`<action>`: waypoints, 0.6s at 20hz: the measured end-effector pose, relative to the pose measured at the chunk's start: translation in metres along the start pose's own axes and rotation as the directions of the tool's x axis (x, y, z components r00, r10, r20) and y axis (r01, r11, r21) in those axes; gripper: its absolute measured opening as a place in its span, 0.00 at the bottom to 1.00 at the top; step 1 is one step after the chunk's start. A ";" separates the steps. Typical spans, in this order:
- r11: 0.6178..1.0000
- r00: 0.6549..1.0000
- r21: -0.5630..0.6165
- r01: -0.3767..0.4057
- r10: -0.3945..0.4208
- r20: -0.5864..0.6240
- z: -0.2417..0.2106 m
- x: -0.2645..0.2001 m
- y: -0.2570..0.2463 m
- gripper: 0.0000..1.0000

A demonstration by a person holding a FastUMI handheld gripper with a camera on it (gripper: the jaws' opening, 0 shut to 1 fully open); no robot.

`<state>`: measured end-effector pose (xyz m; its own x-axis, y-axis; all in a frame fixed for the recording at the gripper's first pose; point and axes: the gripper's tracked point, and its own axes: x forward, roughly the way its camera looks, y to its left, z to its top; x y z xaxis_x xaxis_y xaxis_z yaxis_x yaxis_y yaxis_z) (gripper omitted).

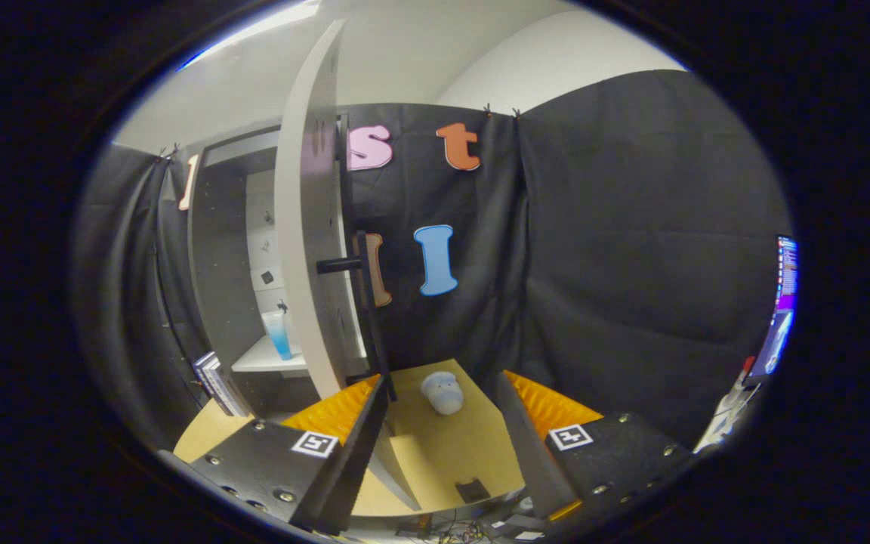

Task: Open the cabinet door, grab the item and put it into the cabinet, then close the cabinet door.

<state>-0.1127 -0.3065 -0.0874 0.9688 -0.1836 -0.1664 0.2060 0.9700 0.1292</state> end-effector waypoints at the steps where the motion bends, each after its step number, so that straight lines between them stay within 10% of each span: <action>1: 1.000 1.000 0.001 -0.025 0.025 0.000 -0.001 0.003 0.006 0.86; 12: 0.966 0.966 0.004 -0.257 0.257 -0.009 -0.014 0.002 0.079 0.86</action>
<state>-0.0969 -0.2277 -0.0916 0.9879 0.0738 -0.1367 -0.0498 0.9840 0.1712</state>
